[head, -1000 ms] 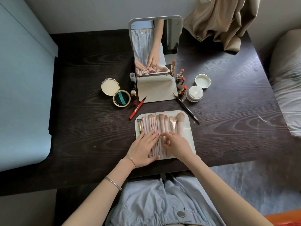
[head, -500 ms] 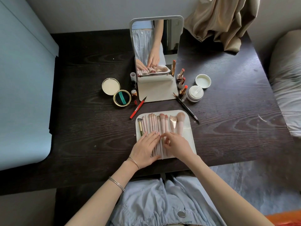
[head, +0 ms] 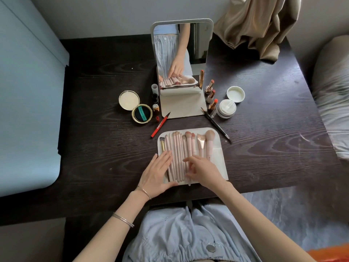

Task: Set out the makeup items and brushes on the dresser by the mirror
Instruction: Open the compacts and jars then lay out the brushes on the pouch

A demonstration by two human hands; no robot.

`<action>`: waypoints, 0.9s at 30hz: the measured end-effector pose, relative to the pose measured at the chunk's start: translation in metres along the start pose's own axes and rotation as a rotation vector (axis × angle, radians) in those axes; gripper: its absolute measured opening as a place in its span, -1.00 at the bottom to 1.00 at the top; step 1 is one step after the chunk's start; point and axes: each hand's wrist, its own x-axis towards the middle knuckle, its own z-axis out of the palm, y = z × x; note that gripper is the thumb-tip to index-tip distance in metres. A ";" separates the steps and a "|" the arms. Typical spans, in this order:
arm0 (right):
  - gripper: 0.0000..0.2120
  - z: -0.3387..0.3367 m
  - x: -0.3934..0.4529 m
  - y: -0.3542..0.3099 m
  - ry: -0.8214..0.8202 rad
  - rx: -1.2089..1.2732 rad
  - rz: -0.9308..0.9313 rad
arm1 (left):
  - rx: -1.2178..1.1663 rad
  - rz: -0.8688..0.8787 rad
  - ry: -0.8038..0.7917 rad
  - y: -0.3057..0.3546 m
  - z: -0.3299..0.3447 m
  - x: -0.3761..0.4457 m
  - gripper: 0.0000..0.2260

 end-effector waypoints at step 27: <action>-0.35 0.014 -0.009 0.004 -0.040 -0.159 -0.096 | 0.100 0.058 -0.009 0.005 -0.001 0.007 -0.26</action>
